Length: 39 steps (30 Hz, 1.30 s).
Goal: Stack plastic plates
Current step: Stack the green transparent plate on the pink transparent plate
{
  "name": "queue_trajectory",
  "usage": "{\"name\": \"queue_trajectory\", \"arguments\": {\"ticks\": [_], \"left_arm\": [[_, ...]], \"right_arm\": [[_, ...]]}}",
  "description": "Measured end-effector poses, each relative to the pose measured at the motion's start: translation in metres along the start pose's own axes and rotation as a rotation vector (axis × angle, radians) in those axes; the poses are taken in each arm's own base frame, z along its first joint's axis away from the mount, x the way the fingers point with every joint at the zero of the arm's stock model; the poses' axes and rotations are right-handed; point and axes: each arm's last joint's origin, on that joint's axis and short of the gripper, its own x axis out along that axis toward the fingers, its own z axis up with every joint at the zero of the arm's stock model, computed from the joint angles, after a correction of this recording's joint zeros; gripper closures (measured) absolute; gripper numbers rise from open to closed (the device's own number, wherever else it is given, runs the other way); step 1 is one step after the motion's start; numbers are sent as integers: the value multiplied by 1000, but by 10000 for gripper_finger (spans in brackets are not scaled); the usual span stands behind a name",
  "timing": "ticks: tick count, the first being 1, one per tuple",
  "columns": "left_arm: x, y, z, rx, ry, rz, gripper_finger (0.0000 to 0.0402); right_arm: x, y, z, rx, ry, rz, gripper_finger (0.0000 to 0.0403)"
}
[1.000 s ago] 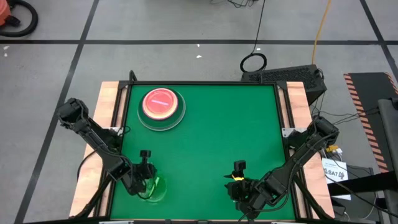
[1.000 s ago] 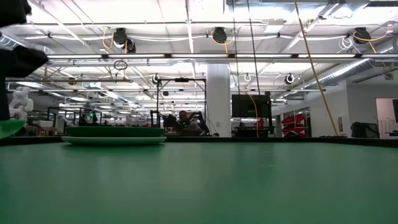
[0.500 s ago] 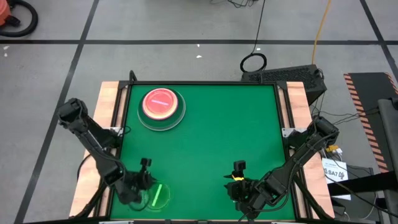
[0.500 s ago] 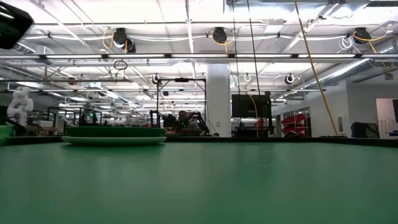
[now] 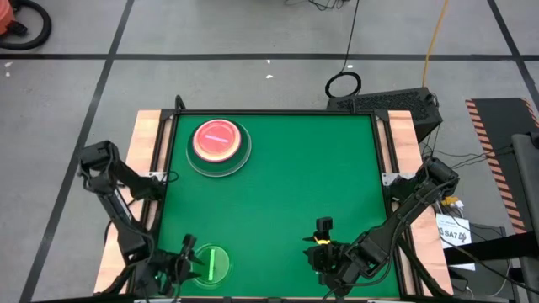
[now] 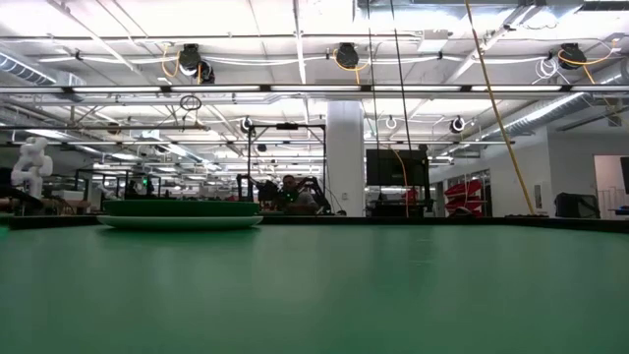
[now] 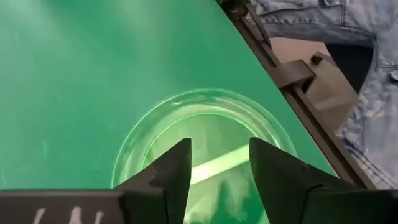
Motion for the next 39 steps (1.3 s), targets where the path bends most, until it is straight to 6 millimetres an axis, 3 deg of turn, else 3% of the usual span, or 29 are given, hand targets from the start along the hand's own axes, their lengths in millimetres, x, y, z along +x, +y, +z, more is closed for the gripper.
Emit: {"name": "queue_trajectory", "arguments": {"ticks": [12,21,27,33,39], "left_arm": [[9,-37,0,59,-58,-158,231],[14,-78,27,139,160,-66,231],[36,-99,27,230,304,39,231],[52,-98,26,194,393,183,236],[57,-93,23,149,416,208,280]], "right_arm": [[1,-1,1,4,1,-3,239],[1,-1,1,3,2,-4,239],[1,-1,1,2,1,-3,239],[1,-1,1,-2,2,-3,239],[1,-1,1,-5,1,-4,239]]}}
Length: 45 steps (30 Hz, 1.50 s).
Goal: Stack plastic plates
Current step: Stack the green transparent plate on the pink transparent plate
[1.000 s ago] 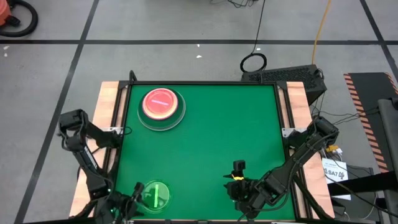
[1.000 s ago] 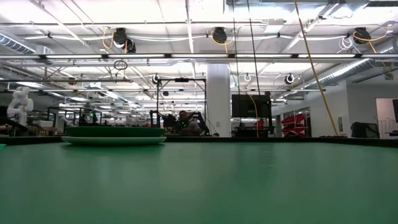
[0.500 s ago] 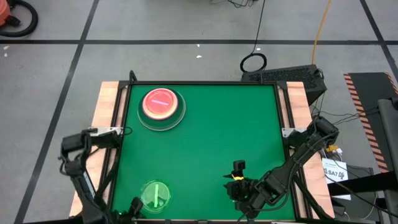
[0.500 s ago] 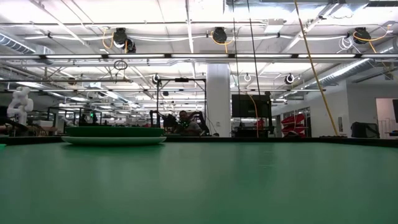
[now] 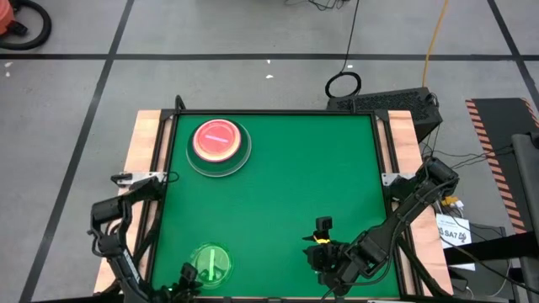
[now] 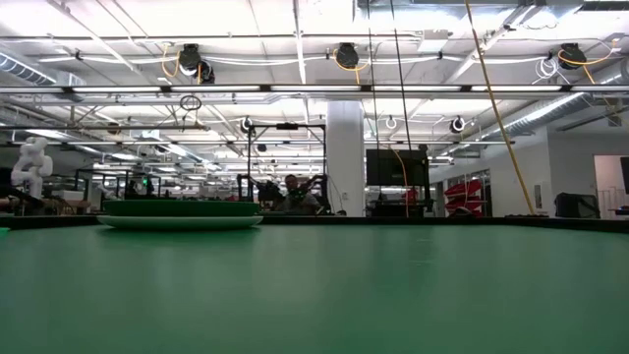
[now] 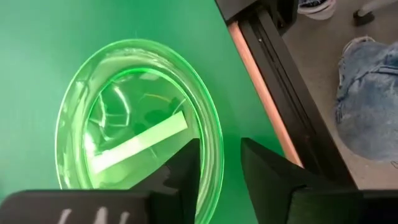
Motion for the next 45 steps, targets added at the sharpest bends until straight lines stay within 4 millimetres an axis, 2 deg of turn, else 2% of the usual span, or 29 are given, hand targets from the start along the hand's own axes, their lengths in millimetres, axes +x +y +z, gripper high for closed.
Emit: {"name": "queue_trajectory", "arguments": {"ticks": [6,23,25,29,34,37,45], "left_arm": [[1,4,-3,-39,48,19,307],[11,2,-9,-28,77,27,311],[12,2,-8,-25,75,28,324],[12,3,-8,3,72,32,386],[12,4,-7,55,36,68,393],[12,7,-3,100,19,96,394],[10,27,24,166,6,172,395]], "right_arm": [[0,0,0,1,0,0,239],[0,0,0,1,0,0,239],[0,0,0,1,-1,0,239],[0,0,0,2,0,0,239],[0,0,0,2,0,0,239],[0,0,0,1,0,0,239],[0,0,0,0,0,0,239]]}}
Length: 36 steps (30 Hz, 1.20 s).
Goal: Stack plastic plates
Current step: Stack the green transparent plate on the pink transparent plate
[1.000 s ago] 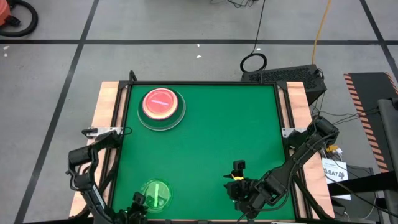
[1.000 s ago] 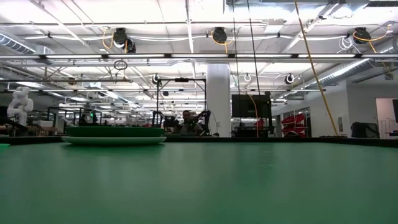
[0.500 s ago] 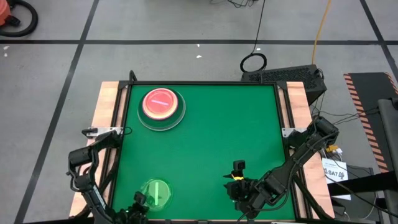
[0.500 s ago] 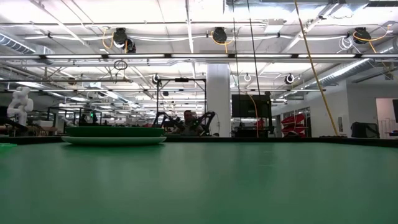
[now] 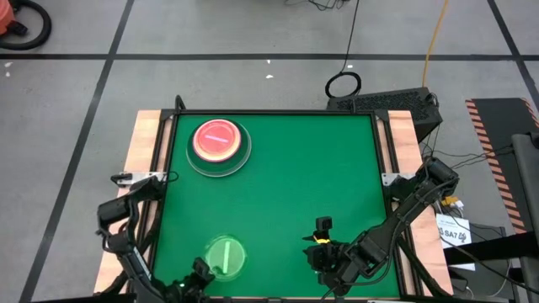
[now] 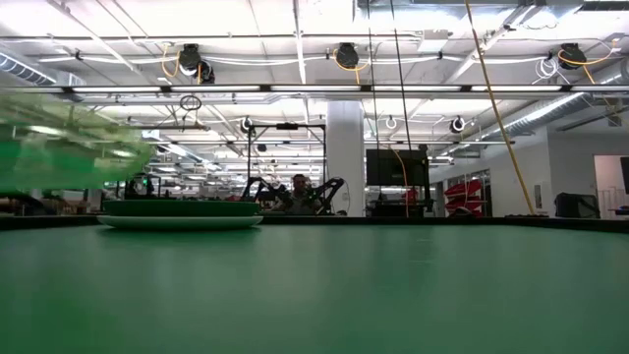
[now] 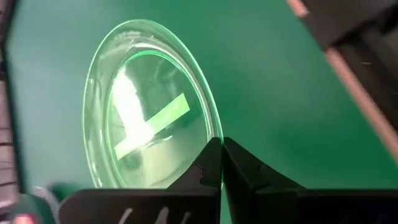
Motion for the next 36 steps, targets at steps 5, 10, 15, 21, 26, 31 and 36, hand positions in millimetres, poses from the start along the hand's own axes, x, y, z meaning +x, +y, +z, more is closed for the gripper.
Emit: {"name": "queue_trajectory", "arguments": {"ticks": [5,10,15,21,26,31,36], "left_arm": [[-2,19,12,78,9,91,396],[-5,48,15,121,55,176,396],[-13,93,17,82,56,208,396],[-17,161,4,3,152,245,396],[-15,222,-35,-134,203,268,396],[-7,268,-90,-290,197,204,396],[11,299,-145,-448,162,162,396]], "right_arm": [[0,0,0,-1,0,0,239],[0,0,0,-1,0,0,239],[0,0,0,-19,0,0,239],[0,0,0,-25,1,0,239],[0,0,0,-28,0,0,239],[0,0,0,-29,1,0,239],[0,0,0,-42,0,-2,239]]}}
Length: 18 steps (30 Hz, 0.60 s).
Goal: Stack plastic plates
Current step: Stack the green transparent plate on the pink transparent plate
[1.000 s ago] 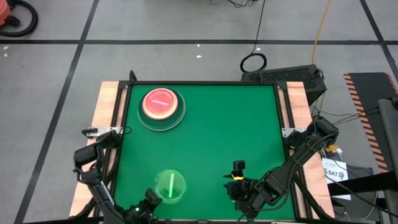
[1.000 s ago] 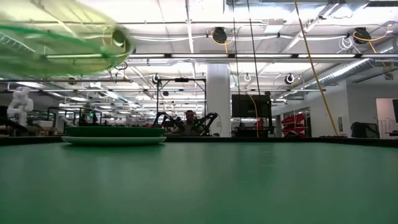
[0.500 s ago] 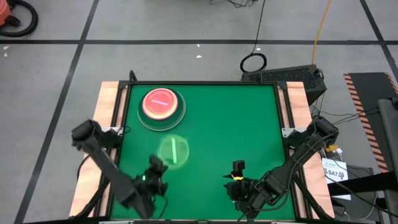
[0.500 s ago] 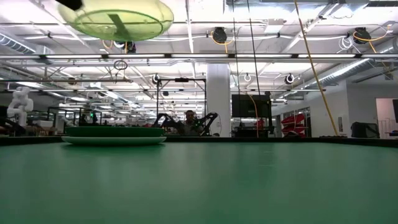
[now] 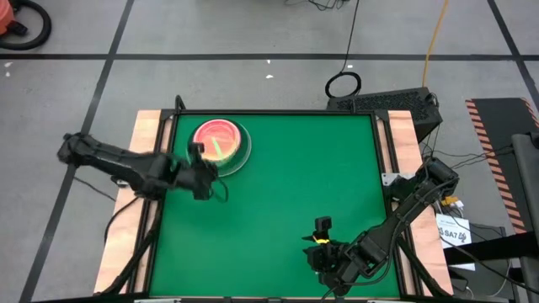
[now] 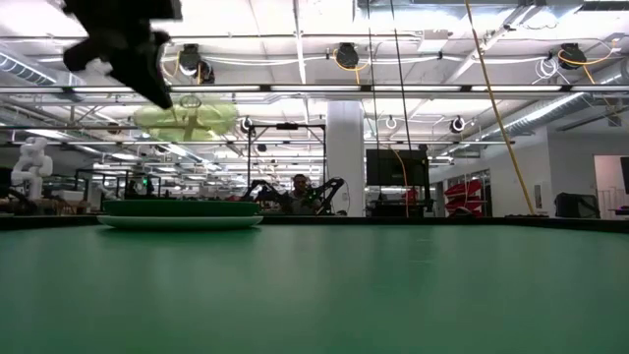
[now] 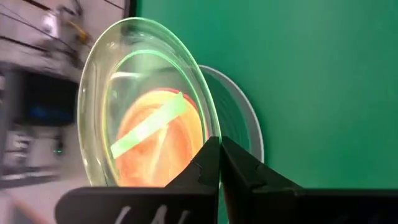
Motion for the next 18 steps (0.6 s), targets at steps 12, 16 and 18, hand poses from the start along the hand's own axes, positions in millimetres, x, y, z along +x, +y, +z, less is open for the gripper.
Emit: {"name": "queue_trajectory", "arguments": {"ticks": [12,16,18], "left_arm": [[71,63,-31,-231,29,-128,396],[89,71,-36,-276,99,-130,396],[97,73,-38,-290,138,-135,396]], "right_arm": [[0,-1,0,0,-9,-22,239],[0,-1,0,1,-9,-20,239],[0,-1,0,3,-8,-20,239]]}}
